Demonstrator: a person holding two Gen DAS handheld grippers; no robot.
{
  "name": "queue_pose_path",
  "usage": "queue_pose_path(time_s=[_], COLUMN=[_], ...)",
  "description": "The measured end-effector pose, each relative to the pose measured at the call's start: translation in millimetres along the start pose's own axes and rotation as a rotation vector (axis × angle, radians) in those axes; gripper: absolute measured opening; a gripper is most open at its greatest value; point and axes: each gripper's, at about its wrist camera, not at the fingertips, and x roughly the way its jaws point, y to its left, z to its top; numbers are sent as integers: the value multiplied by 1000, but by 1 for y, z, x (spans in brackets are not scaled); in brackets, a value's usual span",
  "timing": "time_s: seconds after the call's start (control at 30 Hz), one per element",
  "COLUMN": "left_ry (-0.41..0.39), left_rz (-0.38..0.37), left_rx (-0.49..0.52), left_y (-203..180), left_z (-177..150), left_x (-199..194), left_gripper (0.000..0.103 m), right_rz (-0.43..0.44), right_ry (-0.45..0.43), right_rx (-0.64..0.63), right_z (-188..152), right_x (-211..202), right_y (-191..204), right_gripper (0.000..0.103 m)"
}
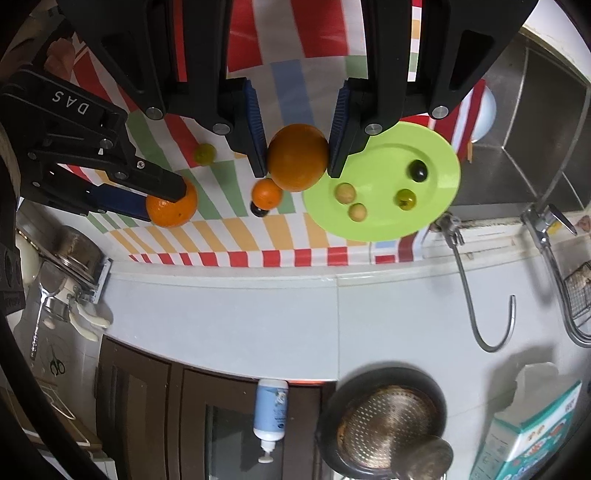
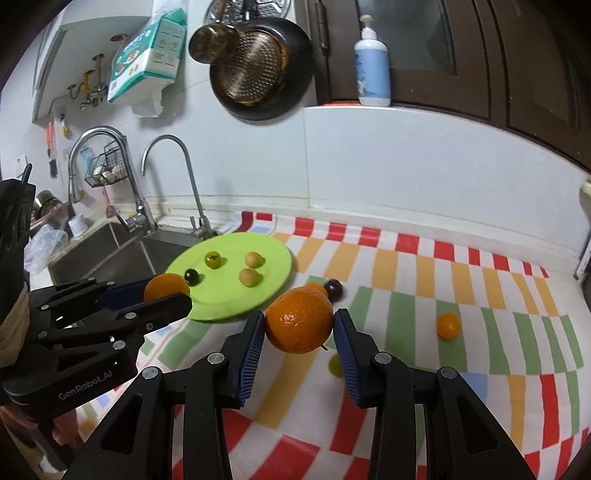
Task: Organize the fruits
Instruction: 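Carry both oranges over the green plate and open both tools to release them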
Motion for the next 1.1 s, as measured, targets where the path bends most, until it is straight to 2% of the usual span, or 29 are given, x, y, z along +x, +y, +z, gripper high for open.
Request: queue_pose_path(time_s=[0.6, 1.1], left_ry=[-60, -28], left_rz=[91, 145], left_rx=[-11, -39], left_y=[51, 96], left_z=[23, 31], left_x=[-2, 26], left_gripper=[33, 33], right_rz=[80, 134], right_ry=[-22, 54], right_rx=[-35, -45], right_z=[46, 67], right_x=[37, 99], right_y=[42, 65], right_gripper=[40, 40])
